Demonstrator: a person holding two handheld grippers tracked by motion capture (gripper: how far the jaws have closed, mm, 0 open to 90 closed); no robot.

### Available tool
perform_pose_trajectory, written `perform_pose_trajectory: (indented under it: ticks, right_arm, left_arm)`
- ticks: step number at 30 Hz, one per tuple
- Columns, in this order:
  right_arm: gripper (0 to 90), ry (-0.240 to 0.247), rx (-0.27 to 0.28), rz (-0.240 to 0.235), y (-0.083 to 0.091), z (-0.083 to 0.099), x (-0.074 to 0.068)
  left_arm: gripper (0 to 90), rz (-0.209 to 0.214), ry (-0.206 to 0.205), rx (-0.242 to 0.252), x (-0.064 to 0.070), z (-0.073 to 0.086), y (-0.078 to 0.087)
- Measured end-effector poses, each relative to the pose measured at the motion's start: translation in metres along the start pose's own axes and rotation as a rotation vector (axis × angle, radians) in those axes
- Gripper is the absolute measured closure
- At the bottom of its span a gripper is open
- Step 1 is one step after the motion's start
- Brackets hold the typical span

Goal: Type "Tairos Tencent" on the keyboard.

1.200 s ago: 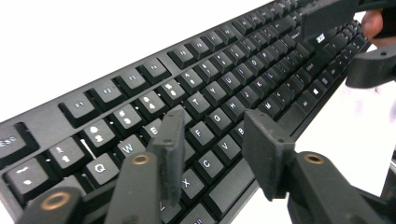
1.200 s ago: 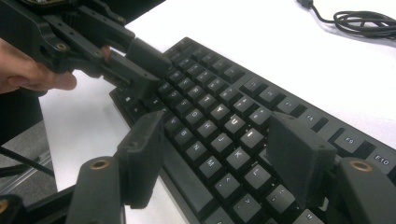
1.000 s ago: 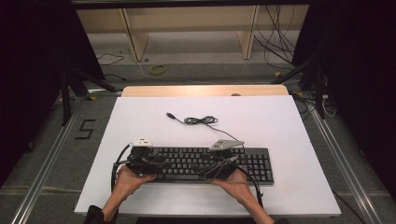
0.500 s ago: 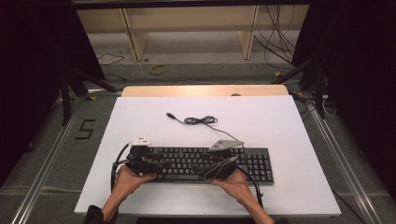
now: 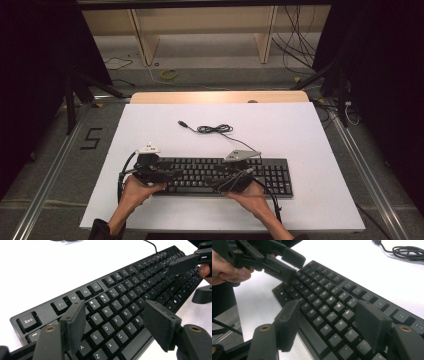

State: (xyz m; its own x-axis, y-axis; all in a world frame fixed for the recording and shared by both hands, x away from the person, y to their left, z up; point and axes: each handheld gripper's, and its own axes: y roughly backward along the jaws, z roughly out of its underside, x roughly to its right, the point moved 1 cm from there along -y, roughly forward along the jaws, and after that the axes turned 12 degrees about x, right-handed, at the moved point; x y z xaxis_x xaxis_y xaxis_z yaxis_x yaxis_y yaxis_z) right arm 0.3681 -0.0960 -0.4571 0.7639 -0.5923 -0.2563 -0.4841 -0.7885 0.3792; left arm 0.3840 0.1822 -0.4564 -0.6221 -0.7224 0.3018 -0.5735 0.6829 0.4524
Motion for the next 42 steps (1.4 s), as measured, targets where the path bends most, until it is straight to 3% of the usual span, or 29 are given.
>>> perform_pose_trajectory:
  ticks: [16,23,42]
  right_arm:
    - [36.7,0.004,0.000,-0.009,-0.001,0.000,-0.003]
    - [35.8,0.005,0.003,-0.009,-0.001,0.000,-0.003]
    - [35.8,0.008,0.003,-0.015,-0.002,0.001,-0.004]
  left_arm:
    - [30.8,-0.022,-0.009,0.000,-0.008,-0.006,-0.004]
    - [34.5,-0.035,-0.002,-0.012,-0.012,-0.006,-0.009]
    - [74.1,-0.031,-0.067,-0.123,-0.009,-0.002,-0.026]
